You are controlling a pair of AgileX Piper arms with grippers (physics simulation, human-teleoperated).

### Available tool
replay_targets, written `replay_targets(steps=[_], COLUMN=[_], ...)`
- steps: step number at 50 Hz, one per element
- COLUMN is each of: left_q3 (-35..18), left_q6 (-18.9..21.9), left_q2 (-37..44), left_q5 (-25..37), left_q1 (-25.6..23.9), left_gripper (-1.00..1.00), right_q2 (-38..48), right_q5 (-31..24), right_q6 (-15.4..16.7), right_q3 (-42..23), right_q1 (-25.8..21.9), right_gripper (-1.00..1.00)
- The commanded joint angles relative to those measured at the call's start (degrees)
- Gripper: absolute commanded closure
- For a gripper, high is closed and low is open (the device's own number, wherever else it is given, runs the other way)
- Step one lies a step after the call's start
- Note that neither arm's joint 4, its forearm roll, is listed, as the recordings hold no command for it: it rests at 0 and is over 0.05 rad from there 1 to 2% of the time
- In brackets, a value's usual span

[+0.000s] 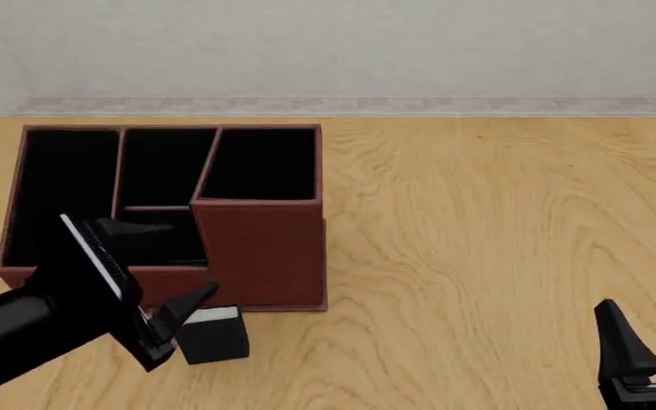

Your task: Pick up the book and place it in the left compartment of the caddy.

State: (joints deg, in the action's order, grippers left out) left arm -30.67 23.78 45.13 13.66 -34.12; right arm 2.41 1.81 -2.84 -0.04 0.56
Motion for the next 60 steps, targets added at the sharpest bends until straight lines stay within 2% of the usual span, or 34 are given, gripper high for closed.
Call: replay_targets(steps=[1,7,17,26,40,50,60], left_q3=[-2.34,-2.98,-4.19,-4.29,-4.83,-4.93,-2.19], left_q6=[2.72,5.48,6.98,8.72,8.72,9.45,10.08], left_q2=[0.43,0.64,0.9,1.58,2.52,4.24,5.69], left_q5=[5.61,7.84,11.47,15.14,17.41,16.49,12.79], left_q1=[-1.26,-1.47,-3.04,-6.65,-8.23,-7.58,-6.61], left_gripper=[-1.0,-1.0,-1.0,-1.0,-1.0,-1.0,-1.0], right_q2=[0.32,0.63,0.7,1.27,2.01,2.31,1.87], right_q5=[0.23,0.46,0.53,0.87,1.4,1.65,1.37], right_q6=[0.03,0.09,-0.02,0.05,-0.13,-0.3,-0.54], right_q3=[0.01,-0.02,-0.04,0.0,0.02,0.01,0.0], right_q1=[-0.04,-0.1,-0.12,-0.33,-0.51,-0.51,-0.38], right_gripper=[-1.0,-1.0,-1.0,-1.0,-1.0,-1.0,-1.0])
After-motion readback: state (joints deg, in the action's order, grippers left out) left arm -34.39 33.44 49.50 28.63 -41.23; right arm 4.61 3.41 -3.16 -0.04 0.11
